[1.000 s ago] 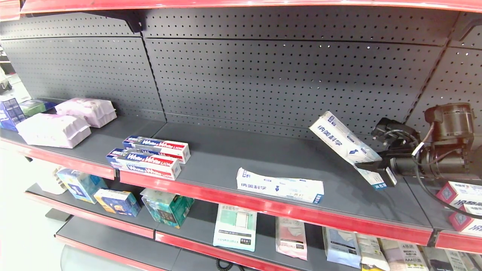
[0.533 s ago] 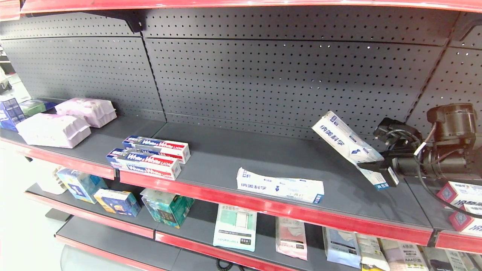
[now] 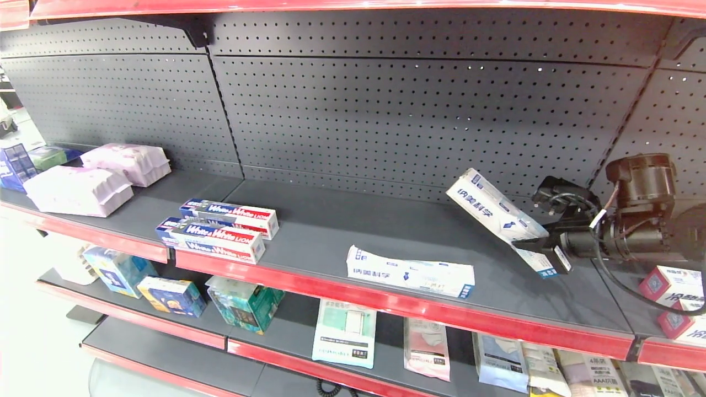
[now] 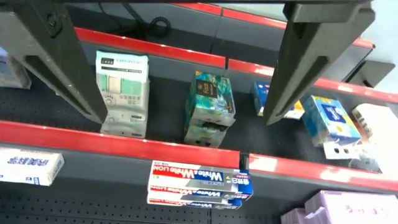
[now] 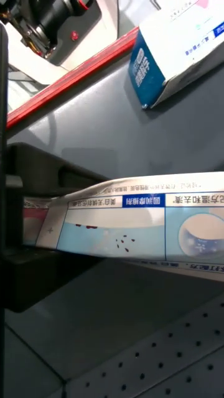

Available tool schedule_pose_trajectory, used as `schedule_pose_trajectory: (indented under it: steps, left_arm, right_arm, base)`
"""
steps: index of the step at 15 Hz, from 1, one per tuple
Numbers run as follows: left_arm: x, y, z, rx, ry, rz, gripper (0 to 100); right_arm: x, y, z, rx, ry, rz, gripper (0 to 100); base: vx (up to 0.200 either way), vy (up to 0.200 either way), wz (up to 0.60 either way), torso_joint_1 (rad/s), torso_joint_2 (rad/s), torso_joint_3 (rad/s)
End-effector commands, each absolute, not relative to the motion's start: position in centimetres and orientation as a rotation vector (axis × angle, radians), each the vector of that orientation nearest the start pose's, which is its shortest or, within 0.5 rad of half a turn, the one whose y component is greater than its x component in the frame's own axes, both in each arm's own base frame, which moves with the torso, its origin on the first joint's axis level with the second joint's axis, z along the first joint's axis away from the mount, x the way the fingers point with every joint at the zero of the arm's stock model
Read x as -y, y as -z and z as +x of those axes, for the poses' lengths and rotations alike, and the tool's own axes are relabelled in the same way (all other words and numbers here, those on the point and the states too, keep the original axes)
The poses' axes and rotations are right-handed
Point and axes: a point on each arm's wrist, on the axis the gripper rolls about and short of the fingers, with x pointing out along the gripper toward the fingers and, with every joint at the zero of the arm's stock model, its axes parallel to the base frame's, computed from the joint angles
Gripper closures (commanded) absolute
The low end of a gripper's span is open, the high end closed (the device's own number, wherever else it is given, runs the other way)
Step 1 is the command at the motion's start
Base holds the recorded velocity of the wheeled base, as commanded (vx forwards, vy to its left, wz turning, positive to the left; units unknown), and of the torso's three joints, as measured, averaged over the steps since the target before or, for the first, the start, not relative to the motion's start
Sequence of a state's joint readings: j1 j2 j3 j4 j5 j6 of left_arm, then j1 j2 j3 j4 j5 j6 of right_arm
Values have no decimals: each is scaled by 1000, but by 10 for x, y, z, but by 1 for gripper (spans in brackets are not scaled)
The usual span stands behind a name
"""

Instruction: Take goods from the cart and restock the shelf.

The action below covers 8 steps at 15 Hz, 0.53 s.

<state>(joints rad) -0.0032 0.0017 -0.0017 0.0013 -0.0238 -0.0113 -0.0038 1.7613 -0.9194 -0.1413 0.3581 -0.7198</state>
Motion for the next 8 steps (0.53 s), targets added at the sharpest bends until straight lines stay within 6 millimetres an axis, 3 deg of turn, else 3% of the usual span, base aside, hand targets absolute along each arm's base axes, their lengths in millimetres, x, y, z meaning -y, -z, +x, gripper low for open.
schedule_pose_trajectory:
  steps: [1,4,8]
  left_arm:
    - [1,-76,-23,0,29,-6,0]
    - [1,-76,-23,0,29,-6,0]
    - [1,-76,-23,0,29,-6,0]
  right_arm:
    - [-9,-149,313,-529,-581,-564,100]
    - [-9,-141,333,-525,-595,-594,100]
    - [-20,-150,360,-450,-624,-669,100]
  base:
    - [0,0,0,0,0,0]
    - [0,0,0,0,0,0]
    - [0,0,0,0,0,0]
